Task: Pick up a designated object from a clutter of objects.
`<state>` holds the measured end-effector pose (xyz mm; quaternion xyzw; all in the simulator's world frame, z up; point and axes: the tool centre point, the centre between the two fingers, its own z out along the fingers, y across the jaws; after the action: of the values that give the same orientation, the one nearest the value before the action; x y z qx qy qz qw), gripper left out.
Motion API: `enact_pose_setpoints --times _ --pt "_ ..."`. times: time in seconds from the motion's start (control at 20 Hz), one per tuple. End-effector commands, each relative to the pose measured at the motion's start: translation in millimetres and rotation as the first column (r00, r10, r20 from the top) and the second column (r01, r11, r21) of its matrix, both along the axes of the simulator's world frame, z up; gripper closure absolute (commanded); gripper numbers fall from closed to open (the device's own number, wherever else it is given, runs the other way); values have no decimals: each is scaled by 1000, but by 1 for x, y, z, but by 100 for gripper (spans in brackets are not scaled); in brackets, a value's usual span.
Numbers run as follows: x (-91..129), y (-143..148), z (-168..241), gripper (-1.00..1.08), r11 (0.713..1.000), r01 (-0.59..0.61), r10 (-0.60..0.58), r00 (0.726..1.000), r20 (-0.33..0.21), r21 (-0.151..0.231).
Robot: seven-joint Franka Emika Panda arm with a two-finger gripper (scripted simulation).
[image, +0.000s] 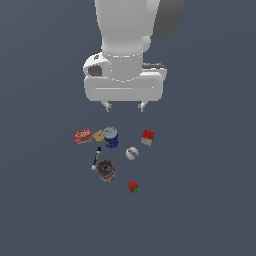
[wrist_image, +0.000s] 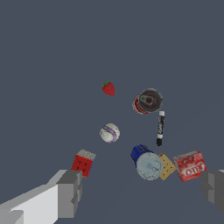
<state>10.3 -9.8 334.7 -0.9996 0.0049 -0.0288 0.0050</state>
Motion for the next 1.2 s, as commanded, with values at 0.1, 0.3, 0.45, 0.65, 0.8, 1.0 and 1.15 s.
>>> enact_pose_setpoints --times 0.1,0.3,0.45,0.65,0.8,1.0,1.15 --pt "0 -1 0 -92 1000 4 -4 1000 0 1" --pt "-1 -6 -1 -92 999 31 -31 1000 -3 11" --pt "-2 -9 -3 -92 999 50 -50 999 -5 18" --pt "-2 -10 -3 -92 998 52 -52 999 -5 19" --pt "-3 -9 -2 -92 999 51 -51 999 -5 18" --pt "1 -9 -5 -92 999 50 -50 999 -6 18" --pt "7 -8 -11 -92 999 46 -46 999 -7 17"
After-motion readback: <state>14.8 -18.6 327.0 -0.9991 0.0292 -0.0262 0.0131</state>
